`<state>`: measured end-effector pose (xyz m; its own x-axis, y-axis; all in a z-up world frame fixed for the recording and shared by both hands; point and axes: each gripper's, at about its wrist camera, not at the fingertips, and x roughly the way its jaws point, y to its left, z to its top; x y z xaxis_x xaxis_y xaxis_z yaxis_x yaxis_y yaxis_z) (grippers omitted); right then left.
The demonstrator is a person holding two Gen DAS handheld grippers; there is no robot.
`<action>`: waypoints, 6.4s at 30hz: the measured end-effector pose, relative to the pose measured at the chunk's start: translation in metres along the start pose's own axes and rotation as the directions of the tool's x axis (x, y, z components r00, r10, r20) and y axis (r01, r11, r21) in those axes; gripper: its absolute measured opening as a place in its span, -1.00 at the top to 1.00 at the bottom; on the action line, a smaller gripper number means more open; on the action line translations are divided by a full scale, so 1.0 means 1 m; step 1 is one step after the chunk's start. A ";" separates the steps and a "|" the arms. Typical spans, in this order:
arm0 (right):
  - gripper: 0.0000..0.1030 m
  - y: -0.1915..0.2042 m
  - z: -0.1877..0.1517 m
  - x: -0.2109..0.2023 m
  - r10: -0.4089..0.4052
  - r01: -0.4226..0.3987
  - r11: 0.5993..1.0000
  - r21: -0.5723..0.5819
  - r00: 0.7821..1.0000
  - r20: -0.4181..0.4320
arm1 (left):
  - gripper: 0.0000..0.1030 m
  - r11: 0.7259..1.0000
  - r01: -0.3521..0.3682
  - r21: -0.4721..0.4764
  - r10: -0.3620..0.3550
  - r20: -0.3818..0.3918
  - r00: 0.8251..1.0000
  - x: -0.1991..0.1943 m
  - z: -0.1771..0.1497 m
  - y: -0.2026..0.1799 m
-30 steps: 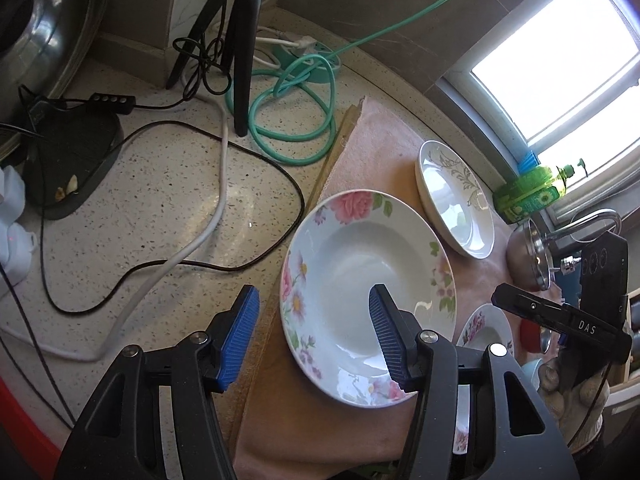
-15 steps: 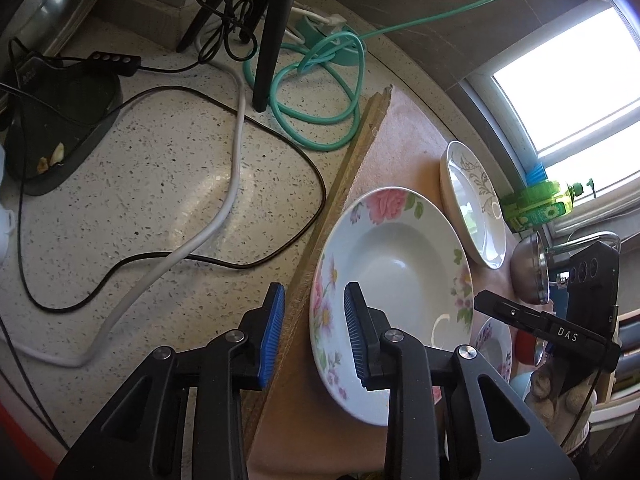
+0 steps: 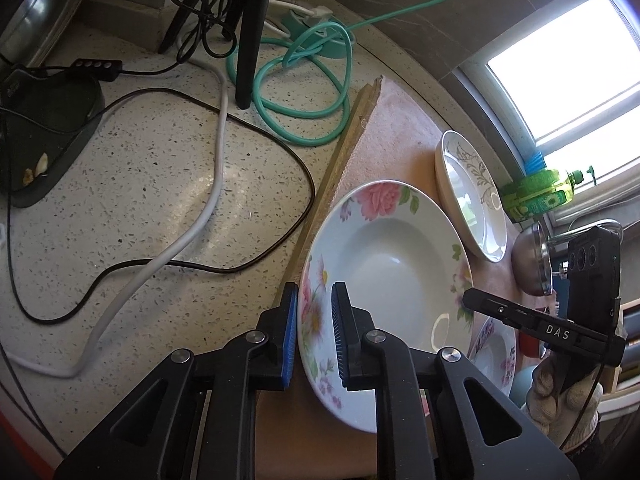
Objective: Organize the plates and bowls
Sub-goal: 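Lift the pink-rose plate and carry it over the pink-flower plate, then lower the pink-rose plate onto the pink-flower plate and open both tools, then move both tools to the gold-leaf white plate and close on its rim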
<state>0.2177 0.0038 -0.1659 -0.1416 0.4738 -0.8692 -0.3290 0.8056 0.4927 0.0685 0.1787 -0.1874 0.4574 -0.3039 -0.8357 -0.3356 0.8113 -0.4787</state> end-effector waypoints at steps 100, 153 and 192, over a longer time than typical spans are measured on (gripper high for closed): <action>0.56 -0.111 -0.186 -0.101 -0.189 0.143 0.936 0.322 0.975 0.115 | 0.71 0.829 -0.002 0.559 0.077 -0.111 0.991 0.067 -0.074 -0.200; -0.76 -0.063 -0.076 -0.181 -0.156 0.100 0.979 0.180 0.930 0.332 | -0.29 0.941 0.039 0.335 -0.042 0.003 0.999 -0.003 0.002 -0.149; 0.49 -0.162 0.103 -0.065 -0.104 0.053 0.947 0.316 0.983 0.149 | 0.43 0.989 0.097 0.115 -0.085 -0.103 0.991 0.104 0.117 -0.117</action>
<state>0.3760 -0.1206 -0.1848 0.0338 0.4346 -0.9000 -0.0241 0.9006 0.4340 0.2517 0.1104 -0.1866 0.3970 -0.4215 -0.8153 -0.1926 0.8303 -0.5230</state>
